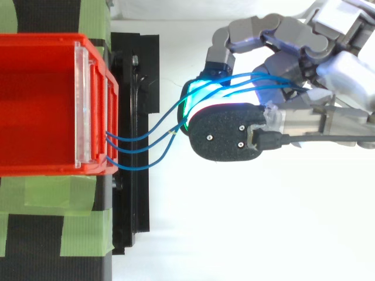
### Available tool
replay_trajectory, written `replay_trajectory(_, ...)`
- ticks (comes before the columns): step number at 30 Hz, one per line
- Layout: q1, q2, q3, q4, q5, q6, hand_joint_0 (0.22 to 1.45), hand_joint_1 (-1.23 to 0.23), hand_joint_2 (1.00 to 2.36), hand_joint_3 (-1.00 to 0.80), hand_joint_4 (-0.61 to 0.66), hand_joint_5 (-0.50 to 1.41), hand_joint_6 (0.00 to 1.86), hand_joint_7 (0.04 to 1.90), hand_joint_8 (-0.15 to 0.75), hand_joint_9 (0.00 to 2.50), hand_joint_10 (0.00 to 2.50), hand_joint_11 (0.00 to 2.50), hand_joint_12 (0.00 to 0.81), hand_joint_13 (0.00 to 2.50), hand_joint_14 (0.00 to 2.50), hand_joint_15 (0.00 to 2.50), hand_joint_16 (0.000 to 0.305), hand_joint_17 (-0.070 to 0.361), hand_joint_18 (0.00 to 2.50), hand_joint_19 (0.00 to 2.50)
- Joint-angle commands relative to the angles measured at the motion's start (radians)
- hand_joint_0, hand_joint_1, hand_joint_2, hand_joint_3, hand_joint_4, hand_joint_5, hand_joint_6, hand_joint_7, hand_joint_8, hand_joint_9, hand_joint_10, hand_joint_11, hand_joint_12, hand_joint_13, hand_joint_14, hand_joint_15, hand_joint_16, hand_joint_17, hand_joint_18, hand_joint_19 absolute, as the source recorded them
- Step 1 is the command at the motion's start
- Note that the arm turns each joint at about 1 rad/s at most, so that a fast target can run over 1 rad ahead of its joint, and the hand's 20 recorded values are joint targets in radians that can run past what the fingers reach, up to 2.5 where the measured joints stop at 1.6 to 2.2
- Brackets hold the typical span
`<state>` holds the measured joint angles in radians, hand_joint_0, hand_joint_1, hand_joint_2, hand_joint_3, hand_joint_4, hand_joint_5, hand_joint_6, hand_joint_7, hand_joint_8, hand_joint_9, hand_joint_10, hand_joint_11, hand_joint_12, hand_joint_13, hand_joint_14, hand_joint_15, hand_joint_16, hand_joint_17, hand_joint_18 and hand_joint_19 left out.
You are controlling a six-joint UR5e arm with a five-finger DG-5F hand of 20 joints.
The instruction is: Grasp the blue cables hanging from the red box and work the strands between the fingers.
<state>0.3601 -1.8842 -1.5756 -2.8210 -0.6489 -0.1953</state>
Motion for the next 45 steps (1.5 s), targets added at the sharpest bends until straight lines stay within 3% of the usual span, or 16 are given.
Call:
replay_trajectory(1,0.0,-0.001,0.0,0.0,0.02,-0.001,0.9,-0.56,1.01,-0.69,0.23,0.09,0.48,1.29,0.384,0.99,2.5,2.5,0.419,1.08,2.5,1.64,0.046,0.104,1.46,1.18)
replay_trajectory(6,0.0,-0.007,-0.001,-0.002,0.072,-0.027,0.84,-0.53,1.01,-0.86,0.24,0.13,0.28,1.35,0.384,0.99,2.5,2.5,0.419,1.08,2.5,1.64,0.046,0.104,1.46,1.18)
replay_trajectory(12,0.002,-0.009,0.0,0.003,0.149,-0.095,0.83,-0.52,1.01,-0.89,0.24,0.13,0.24,1.36,0.384,0.99,2.5,2.5,0.419,1.08,2.5,1.64,0.046,0.104,1.46,1.18)
replay_trajectory(18,0.0,-0.007,0.0,0.025,0.155,-0.108,0.88,-0.56,1.01,-0.78,0.23,0.12,0.27,1.36,0.384,0.99,2.5,2.5,0.419,1.08,2.5,1.64,0.046,0.104,1.46,1.18)
replay_trajectory(28,0.01,-0.007,0.0,0.069,0.155,-0.108,0.94,-0.61,1.02,-0.56,0.23,0.03,0.57,1.25,0.384,0.99,2.5,2.5,0.419,1.08,2.5,1.64,0.046,0.104,1.46,1.18)
replay_trajectory(37,0.036,-0.007,0.0,0.075,0.16,-0.101,0.94,-0.58,1.02,-0.32,0.23,0.0,0.71,1.2,0.384,0.99,2.5,2.5,0.419,1.08,2.5,1.64,0.046,0.104,1.46,1.18)
replay_trajectory(45,0.06,-0.007,0.0,0.087,0.198,-0.065,0.97,-0.55,1.02,-0.12,0.21,0.02,0.76,1.18,0.384,0.99,2.5,2.5,0.419,1.08,2.5,1.64,0.046,0.104,1.46,1.18)
